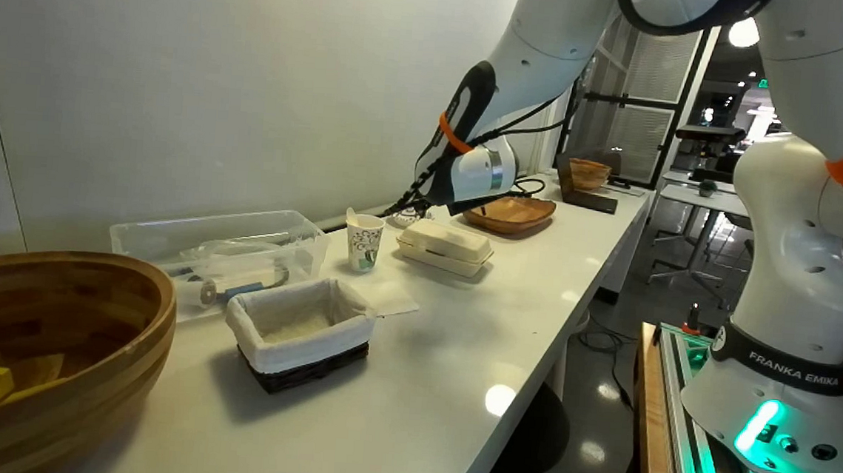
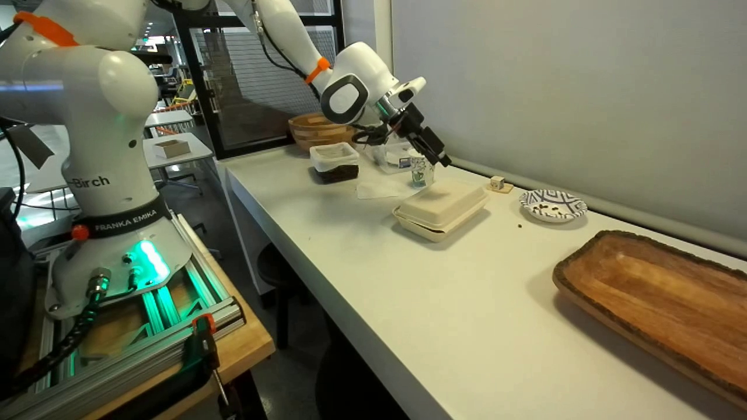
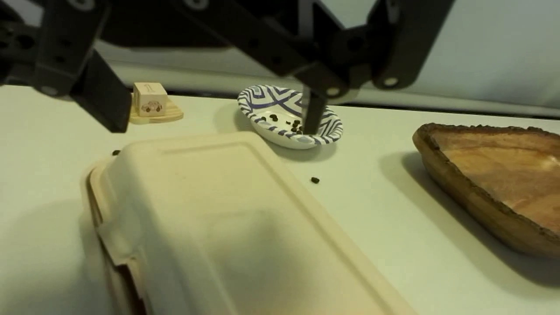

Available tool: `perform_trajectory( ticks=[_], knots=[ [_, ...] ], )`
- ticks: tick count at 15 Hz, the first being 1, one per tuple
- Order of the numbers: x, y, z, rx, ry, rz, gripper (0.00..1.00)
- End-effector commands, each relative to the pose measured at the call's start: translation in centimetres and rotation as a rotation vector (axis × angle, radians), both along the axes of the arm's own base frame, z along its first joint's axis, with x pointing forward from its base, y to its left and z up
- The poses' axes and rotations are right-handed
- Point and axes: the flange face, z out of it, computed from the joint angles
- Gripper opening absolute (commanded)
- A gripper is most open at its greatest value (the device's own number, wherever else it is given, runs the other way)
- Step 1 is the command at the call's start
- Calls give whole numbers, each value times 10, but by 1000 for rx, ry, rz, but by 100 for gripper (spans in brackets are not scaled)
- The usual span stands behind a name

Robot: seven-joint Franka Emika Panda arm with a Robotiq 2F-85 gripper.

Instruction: Close the take-away food packet

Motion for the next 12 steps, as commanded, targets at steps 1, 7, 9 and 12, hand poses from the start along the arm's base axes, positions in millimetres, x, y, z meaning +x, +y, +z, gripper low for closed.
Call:
perform_trajectory(
  ticks=[1, 7, 9, 12],
  knots=[
    [-35, 8, 24, 129, 62, -3, 100],
    [-96, 3, 43, 350, 237, 83, 100],
    [-109, -9, 51, 434, 274, 90, 100],
    [-105, -20, 61, 407, 268, 56, 100]
  ],
)
